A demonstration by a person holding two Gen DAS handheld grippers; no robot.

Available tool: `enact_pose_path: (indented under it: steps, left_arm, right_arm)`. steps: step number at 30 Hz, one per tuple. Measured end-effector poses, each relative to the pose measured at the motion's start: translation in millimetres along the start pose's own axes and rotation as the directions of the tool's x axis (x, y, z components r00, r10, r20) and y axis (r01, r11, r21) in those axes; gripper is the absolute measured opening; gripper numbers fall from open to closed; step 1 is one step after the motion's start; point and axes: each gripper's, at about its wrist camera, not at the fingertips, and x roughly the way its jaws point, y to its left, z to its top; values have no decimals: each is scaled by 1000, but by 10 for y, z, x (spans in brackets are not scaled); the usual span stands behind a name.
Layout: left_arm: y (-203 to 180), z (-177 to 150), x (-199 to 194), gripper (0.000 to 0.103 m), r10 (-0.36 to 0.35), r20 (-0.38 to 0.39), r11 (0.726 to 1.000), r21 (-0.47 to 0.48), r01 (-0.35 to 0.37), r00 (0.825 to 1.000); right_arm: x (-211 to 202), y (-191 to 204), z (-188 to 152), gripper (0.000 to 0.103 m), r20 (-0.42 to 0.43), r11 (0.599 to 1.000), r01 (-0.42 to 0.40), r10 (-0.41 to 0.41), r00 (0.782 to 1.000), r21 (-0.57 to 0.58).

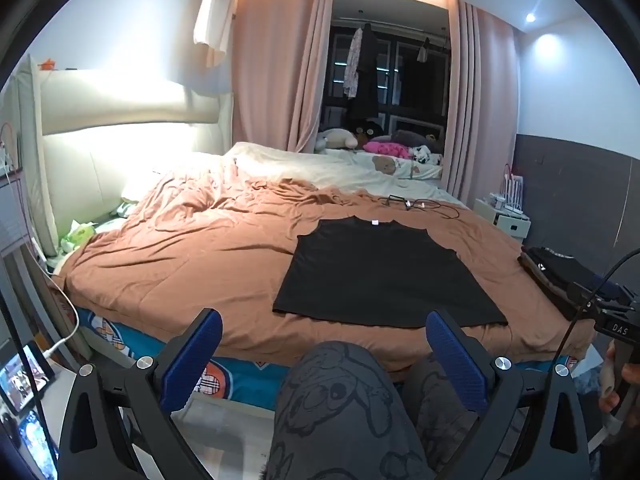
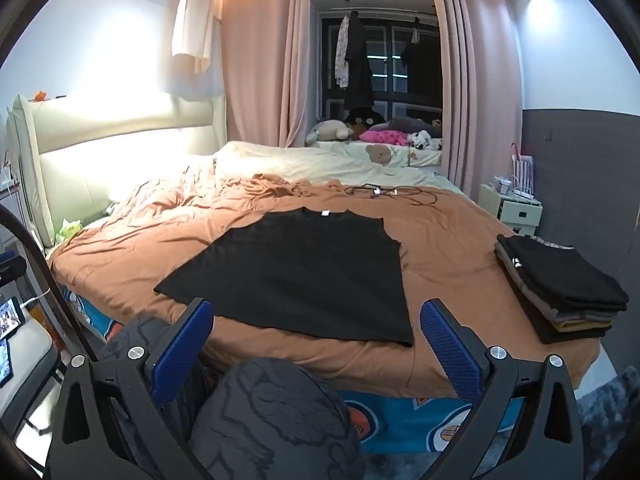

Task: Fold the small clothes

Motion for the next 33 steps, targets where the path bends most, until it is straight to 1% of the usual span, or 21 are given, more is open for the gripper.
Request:
enact_pose_path:
  steps: [3, 10, 18, 26, 33]
  left_arm:
    - [1, -12, -3, 102, -5, -2, 1000, 1, 5, 1000]
    - [44, -31, 5, 102, -25, -7, 1000, -1, 25, 1000]
    - [32, -51, 9, 102, -22, -9, 1000, -3, 22, 1000]
    - [33, -46, 83, 102, -22, -23, 1000, -6, 22, 999]
    - [25, -55, 178, 102, -26, -45, 1000, 3, 26, 999]
  right_arm:
    - [-26, 25, 16, 103, -5, 1000, 5, -5, 1000, -5]
    - [25, -71, -12, 103, -13, 1000, -5, 5, 1000, 0]
    - [90, -101, -57, 103, -16, 1000, -11, 11, 1000, -8]
    - [124, -132, -62, 103, -10, 1000, -25, 25, 1000, 9]
    - [180, -138, -80, 103, -21, 1000, -11, 12, 1000, 29]
